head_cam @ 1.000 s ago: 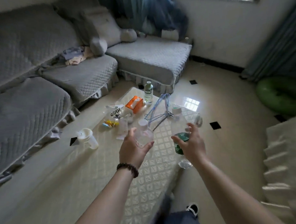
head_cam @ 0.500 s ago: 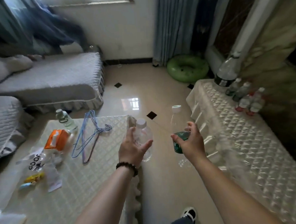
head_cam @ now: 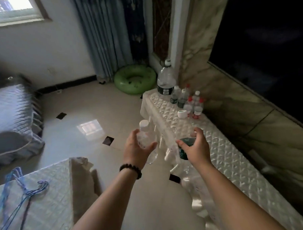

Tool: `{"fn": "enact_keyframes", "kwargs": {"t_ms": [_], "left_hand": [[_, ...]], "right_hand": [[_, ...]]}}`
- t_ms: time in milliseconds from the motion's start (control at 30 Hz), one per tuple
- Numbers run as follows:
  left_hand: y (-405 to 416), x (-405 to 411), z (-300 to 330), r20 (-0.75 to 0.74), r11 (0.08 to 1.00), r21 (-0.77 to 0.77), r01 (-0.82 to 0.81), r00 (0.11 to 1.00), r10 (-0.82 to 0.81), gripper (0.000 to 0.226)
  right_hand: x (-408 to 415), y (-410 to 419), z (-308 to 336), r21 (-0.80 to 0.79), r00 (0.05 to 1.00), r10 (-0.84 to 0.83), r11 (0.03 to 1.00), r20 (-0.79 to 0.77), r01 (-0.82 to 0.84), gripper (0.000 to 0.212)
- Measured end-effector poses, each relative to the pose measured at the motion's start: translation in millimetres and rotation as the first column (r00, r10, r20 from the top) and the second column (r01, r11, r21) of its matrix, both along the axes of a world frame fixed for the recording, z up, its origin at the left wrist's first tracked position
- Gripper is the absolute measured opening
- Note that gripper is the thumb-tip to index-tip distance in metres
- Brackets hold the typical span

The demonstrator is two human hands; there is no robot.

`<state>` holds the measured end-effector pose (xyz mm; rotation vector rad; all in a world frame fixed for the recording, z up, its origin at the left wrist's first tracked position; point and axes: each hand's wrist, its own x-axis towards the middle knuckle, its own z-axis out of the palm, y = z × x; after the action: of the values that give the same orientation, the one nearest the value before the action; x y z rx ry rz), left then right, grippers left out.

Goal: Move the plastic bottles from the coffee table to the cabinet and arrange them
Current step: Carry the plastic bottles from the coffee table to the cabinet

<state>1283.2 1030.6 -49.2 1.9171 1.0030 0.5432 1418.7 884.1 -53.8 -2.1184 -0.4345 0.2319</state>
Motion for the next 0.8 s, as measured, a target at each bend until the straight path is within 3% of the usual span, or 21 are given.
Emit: {"fn": "enact_keyframes", "kwargs": {"t_ms": [200, 400, 800], "left_hand": [[-5.6, 74.1, -3.5, -0.052, 0.992, 0.022, 0.126, 0.991, -0.125, 0.076], [8.7, 137.2, -15.1, -0.102, 0.975, 0.025, 0.222, 0.97, -0.218, 0.079], [104.2, 287.4, -51.8, -0.133, 0.911, -0.049, 0.41, 0.901, -0.413, 0.075]], "right_hand": [[53.7, -26.4, -10.7, -0.018, 0.993, -0.119, 0.993, 0.017, 0.119, 0.08], [97.4, -23.2, -22.2, -0.017, 0.973, -0.223, 0.975, -0.062, 0.223, 0.08], [197.6, 62.7, -52.9, -0.09, 0.899, -0.43, 0.902, -0.088, 0.422, 0.079]]}}
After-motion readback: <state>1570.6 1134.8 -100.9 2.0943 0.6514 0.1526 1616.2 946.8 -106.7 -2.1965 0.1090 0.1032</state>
